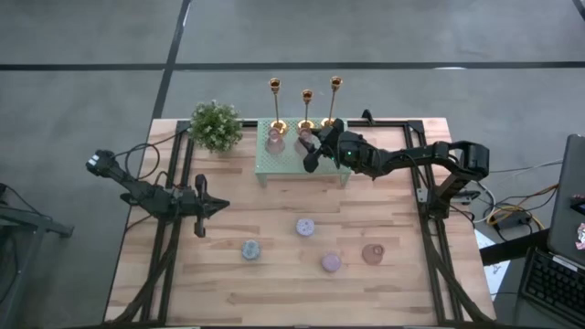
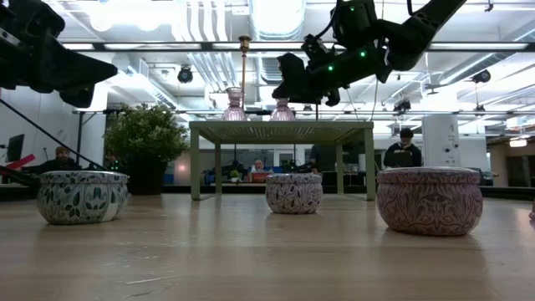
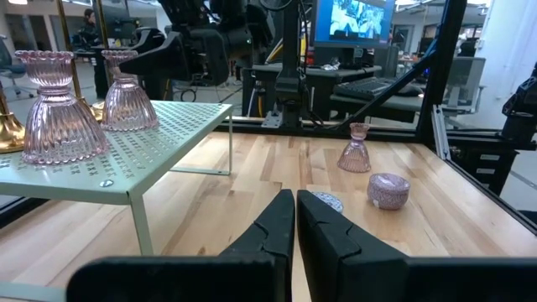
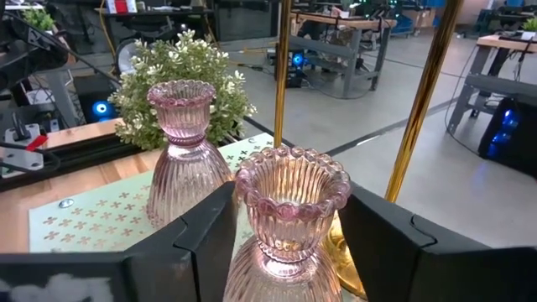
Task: Stock candles and vases on shelf
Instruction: Align the left pink glass vase with the other pink vase on the shelf, then align the pink glass with the other pink glass vases on the shelf
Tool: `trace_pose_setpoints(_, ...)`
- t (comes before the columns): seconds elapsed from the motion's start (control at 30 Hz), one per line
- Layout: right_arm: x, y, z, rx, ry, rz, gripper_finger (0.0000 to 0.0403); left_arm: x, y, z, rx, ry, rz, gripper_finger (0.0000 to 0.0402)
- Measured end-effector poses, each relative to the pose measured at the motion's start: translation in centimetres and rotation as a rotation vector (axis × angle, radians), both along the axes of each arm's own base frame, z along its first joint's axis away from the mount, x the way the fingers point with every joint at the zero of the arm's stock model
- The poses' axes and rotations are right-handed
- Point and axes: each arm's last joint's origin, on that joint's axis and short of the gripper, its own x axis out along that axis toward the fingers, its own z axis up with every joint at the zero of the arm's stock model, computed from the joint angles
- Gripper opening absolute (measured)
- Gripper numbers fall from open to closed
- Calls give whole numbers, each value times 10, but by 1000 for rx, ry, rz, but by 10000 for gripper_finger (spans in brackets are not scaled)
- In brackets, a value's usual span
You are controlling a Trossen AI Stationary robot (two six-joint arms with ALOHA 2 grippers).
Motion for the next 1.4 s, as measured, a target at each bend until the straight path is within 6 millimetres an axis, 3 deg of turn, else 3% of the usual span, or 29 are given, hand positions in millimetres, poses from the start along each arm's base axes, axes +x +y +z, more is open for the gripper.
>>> trace_pose_setpoints(0.23,-1,0,2,-17,4,3,236,0,0,0,0,0,0,21)
trace_pose_setpoints(0.67,-16,12,25,-13,52,34,304,0,0,0,0,0,0,21)
trace_pose_setpoints(1.0,-31,47,48,-30,95,140,322,0,0,0,0,1,0,21)
trace_pose_setpoints(1.4,-57,109,66,-75,199,361,317,0,0,0,0,1,0,21)
